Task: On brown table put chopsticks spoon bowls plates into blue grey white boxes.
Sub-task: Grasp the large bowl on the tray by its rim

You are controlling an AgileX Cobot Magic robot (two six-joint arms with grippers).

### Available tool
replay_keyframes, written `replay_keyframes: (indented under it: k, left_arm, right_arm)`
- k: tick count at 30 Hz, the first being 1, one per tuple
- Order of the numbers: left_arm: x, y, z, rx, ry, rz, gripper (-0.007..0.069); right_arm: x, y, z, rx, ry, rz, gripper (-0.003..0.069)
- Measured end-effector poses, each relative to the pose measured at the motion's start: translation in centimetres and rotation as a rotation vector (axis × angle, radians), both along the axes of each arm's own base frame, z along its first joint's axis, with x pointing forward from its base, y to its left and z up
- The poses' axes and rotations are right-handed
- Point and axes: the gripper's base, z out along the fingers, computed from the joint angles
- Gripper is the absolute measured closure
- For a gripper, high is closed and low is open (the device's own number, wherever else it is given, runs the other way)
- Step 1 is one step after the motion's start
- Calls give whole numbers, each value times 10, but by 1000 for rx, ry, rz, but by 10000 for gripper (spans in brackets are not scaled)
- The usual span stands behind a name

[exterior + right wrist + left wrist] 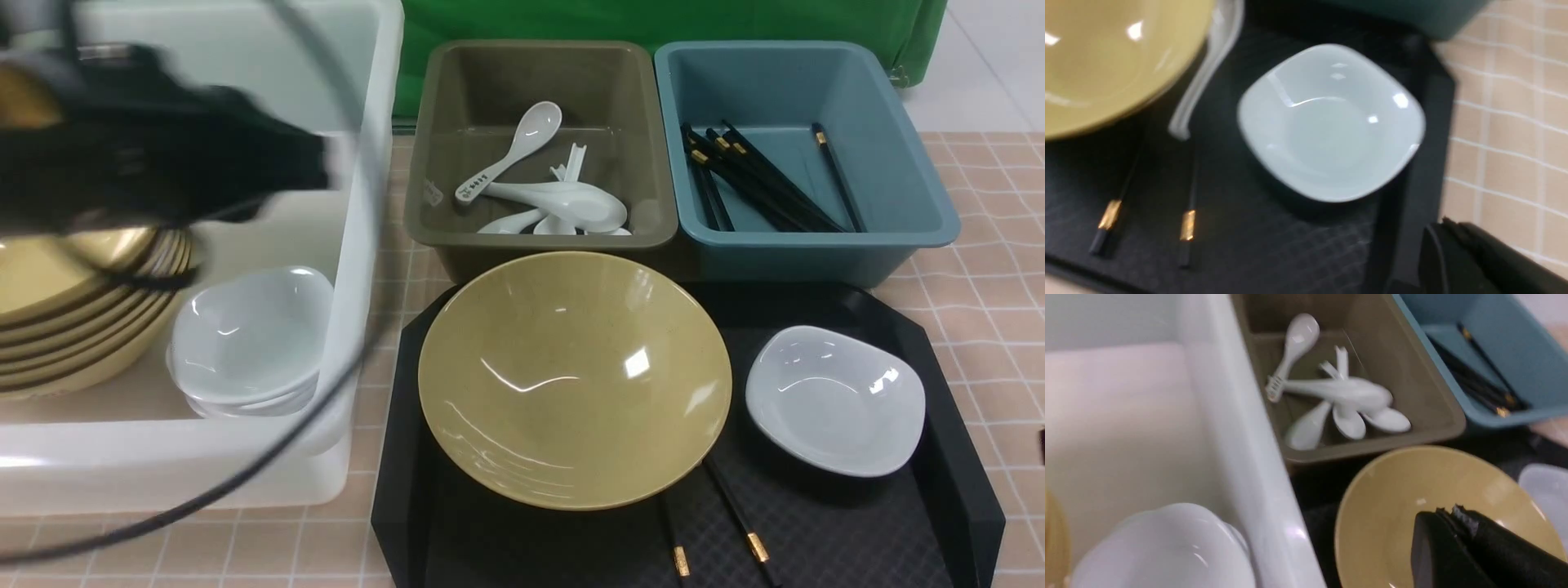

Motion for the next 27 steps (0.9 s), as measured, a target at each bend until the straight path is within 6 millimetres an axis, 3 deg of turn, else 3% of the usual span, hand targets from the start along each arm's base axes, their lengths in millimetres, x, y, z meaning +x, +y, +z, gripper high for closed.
replay_keyframes:
  k: [2, 3, 6, 10, 11, 15, 19, 27]
  left_arm:
    - [21, -22, -5, 45, 65, -54, 632]
    - [22, -25, -6, 52, 74, -63, 631]
    - [52, -53, -24, 131, 181, -109, 618]
    - [71, -69, -41, 222, 277, -145, 551]
    - [80, -76, -51, 284, 315, -174, 490]
    - [95, -87, -66, 372, 342, -219, 356]
    - [113, -94, -94, 470, 368, -268, 203]
    - [131, -100, -143, 588, 443, -298, 161]
  right_arm:
    - [5, 4, -3, -11, 9, 33, 615]
    - [5, 5, -3, -11, 9, 35, 615]
    - [8, 9, -5, -8, 18, 60, 615]
    - [8, 10, -4, -1, 10, 65, 615]
    - [8, 10, -4, 1, 6, 65, 615]
    - [9, 10, -2, 5, -5, 63, 613]
    - [10, 10, -1, 12, -15, 58, 612]
    - [10, 10, 0, 24, -18, 49, 612]
